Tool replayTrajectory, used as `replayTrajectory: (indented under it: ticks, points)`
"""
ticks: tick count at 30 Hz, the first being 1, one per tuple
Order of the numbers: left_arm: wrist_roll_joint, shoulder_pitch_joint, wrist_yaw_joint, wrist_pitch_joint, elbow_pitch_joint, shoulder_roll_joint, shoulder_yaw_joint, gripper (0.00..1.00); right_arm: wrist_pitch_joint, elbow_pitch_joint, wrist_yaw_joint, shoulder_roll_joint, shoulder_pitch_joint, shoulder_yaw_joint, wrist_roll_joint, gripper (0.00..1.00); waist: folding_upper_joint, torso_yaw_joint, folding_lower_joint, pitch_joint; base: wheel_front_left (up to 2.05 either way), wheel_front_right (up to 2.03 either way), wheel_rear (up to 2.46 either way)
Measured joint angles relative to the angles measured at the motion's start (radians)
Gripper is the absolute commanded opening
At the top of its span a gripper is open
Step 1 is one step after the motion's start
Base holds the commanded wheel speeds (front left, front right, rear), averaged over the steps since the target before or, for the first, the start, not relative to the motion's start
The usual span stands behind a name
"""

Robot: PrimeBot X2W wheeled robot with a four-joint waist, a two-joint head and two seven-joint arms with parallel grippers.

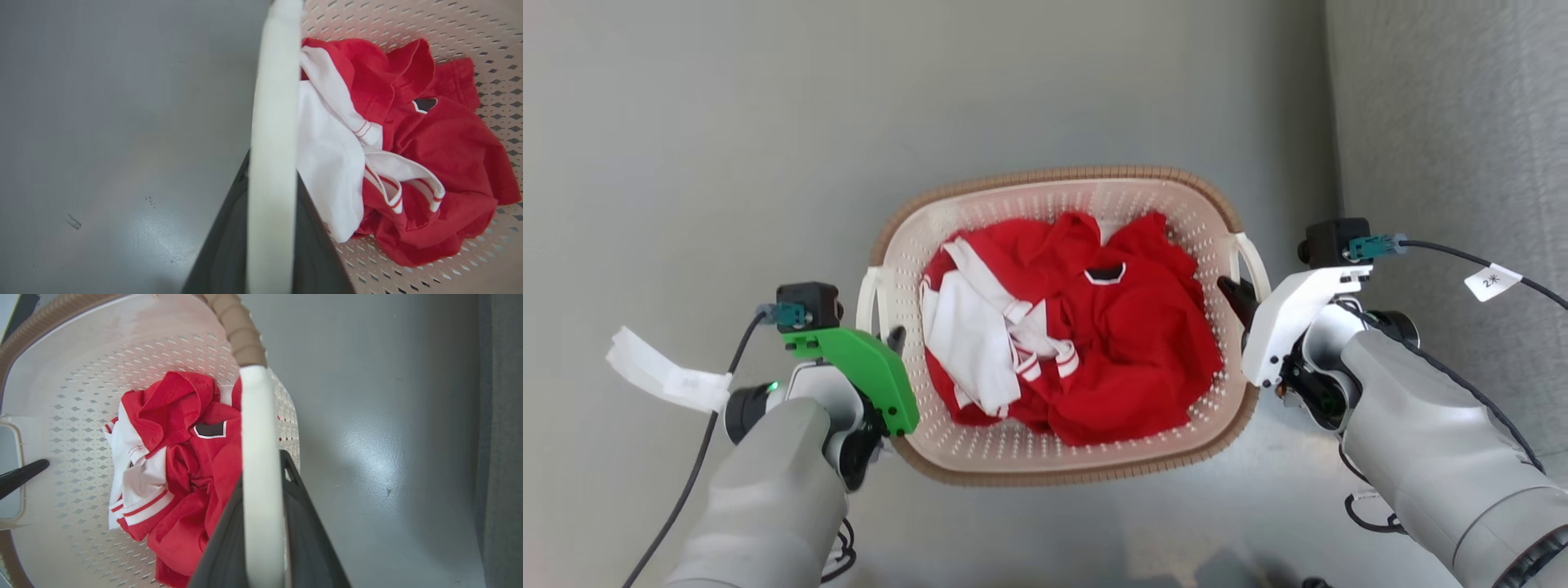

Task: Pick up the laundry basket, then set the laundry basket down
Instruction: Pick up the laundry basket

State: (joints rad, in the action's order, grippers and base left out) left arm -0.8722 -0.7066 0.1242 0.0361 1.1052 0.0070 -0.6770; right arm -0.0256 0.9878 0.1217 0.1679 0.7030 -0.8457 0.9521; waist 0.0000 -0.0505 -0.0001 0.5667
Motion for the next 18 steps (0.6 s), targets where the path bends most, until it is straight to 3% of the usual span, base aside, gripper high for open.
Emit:
replayTrajectory:
  ticks: [18]
  points:
    - [-0.100,0.124,0.000,-0.113,0.019,0.001,-0.047,0.00,0.121,0.023,-0.001,-0.010,-0.103,-0.057,0.093,0.00,0.0000,0.002,0.0000,-0.246,0.00,0.00,0.00]
